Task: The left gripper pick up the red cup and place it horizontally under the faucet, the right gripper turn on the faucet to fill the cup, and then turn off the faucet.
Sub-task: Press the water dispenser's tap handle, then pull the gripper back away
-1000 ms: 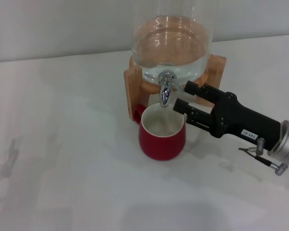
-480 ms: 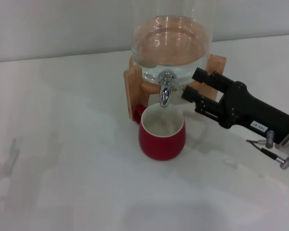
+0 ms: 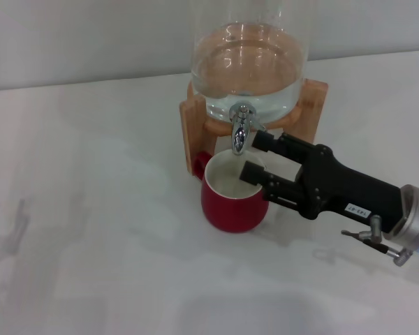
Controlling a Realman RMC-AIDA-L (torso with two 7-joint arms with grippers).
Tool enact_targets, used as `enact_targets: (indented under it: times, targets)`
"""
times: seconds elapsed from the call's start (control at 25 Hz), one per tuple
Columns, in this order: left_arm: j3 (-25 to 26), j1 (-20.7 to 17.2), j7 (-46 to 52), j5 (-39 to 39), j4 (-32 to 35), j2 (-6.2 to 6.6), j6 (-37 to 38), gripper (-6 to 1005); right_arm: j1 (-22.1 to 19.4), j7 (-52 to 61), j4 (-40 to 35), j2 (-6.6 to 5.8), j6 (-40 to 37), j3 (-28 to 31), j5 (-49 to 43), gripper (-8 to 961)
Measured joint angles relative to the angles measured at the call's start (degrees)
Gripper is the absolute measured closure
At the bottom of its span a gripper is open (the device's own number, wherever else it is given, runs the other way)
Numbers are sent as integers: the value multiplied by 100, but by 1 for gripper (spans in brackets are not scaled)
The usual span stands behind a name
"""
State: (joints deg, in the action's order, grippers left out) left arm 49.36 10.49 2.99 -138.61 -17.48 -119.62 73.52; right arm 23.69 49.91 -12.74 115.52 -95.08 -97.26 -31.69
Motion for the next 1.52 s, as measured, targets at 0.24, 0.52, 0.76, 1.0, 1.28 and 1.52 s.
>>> enact_targets:
  times: [0.24,0.52,0.76,1.0,1.28,1.52]
  targets:
    - [-58,4,0,0,-19,6,-5,119,88,101,-1,13,209,-47,-5,261]
    - [-58,6,0,1,-36,9,-6,120,136,142,-6,18,499,-100,-5,261]
    - [-61,6,0,1,-44,5,-5,119,140,151,-9,16,503,-105,-5,262]
    - [-68,6,0,1,-48,0,-5,119,163,190,-157,18,534,-280,-4,262]
    - [-110,15,0,1,-53,0,-5,120,181,221,-289,34,633,-360,-2,262]
    - [-132,48,0,0,-54,5,-5,120,265,227,-304,41,778,-364,-2,262]
